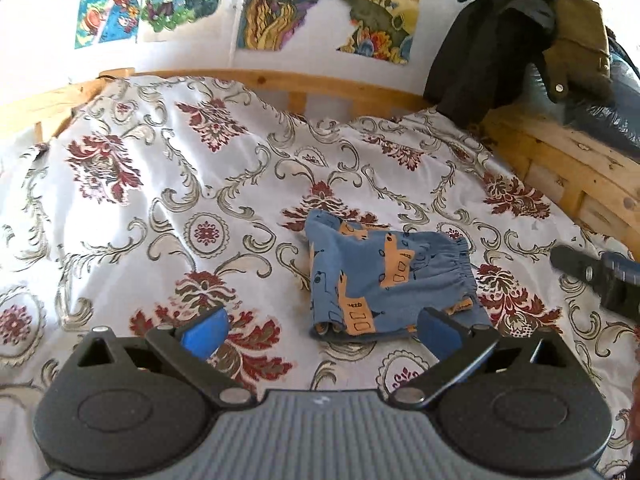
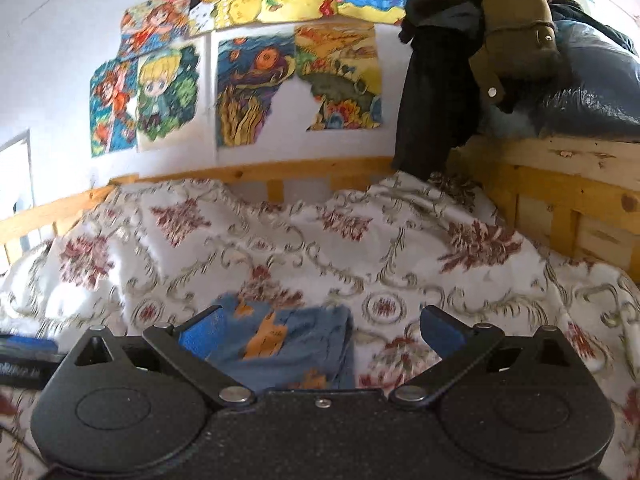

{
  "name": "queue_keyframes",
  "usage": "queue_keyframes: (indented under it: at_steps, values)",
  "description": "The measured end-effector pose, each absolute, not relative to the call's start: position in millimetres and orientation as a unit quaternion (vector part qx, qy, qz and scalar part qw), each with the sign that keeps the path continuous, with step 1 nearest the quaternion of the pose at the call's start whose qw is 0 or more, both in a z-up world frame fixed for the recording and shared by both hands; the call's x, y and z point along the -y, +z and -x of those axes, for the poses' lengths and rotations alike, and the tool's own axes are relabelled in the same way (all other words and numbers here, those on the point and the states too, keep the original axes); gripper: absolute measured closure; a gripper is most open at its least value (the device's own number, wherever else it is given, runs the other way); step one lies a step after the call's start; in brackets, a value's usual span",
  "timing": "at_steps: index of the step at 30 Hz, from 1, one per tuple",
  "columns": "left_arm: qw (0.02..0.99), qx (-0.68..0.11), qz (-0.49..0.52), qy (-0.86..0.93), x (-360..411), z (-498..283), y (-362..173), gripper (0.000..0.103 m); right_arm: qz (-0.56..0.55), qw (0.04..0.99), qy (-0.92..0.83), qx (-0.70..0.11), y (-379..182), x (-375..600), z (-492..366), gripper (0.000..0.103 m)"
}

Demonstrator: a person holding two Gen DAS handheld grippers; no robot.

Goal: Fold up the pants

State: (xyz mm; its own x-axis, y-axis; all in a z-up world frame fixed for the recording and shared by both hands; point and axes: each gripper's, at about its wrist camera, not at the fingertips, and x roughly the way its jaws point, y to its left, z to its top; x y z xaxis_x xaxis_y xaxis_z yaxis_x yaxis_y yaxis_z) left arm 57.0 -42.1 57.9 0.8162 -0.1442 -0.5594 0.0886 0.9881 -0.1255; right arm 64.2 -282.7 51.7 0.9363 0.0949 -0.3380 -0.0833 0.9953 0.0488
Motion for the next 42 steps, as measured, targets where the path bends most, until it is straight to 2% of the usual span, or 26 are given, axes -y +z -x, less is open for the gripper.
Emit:
queue_keyframes:
  at_steps: [9,15,24,42]
  values:
    - [0.951,-0.302,0.010,-0.068,45,-25,49,0.000,-0.013,0.975,0.012,-0.223,37,273,-14,0.001]
    - [0.955,-0.290,-0.001,-0.063,44,-16,46,0.000,-0.011,0.978,0.009,-0.209,35,272,-1,0.001]
    - [0.955,-0.288,-0.003,-0.068,43,-12,45,0.000,-0.005,0.972,0.013,-0.235,28,269,-9,0.001]
    - [0.951,-0.301,0.009,-0.067,38,-12,43,0.000,0.008,0.972,0.022,-0.234,28,264,-9,0.001]
